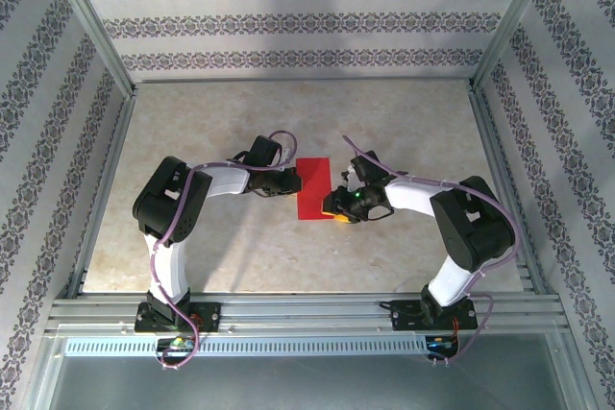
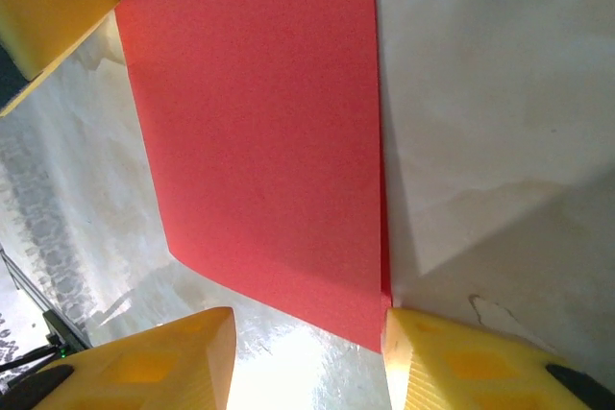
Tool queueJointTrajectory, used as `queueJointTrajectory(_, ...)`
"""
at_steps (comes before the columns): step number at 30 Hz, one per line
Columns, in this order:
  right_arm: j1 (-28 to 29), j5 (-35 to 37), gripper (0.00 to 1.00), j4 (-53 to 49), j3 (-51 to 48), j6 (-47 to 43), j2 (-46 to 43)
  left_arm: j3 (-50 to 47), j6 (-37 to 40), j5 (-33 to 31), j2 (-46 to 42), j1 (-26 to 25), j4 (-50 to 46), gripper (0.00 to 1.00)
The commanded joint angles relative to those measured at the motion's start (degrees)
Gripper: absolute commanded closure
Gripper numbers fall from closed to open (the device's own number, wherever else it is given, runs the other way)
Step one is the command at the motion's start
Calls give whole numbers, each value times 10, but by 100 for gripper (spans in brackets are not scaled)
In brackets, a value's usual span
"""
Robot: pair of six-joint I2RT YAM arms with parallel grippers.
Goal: Fold a paper plane with a square sheet of paper (fold left side to right side)
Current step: Fold the triangle a second time at the center of the table.
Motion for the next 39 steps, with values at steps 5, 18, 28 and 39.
queueJointTrajectory(5,6,-5,57,28,-2,19,13,-21,15,-19,2,-13,-60,99)
queueJointTrajectory(18,-9,-15,60,28,11,19,-7,-20,17,-19,1,-12,-62,99)
queueJointTrajectory(28,-26,-40,61,84,21,37,23,-20,18,-18,-1,-13,-61,99)
queueJointTrajectory(39,-47,-62,65,98,66,27,72,-18,17,-16,-1,-13,-61,99)
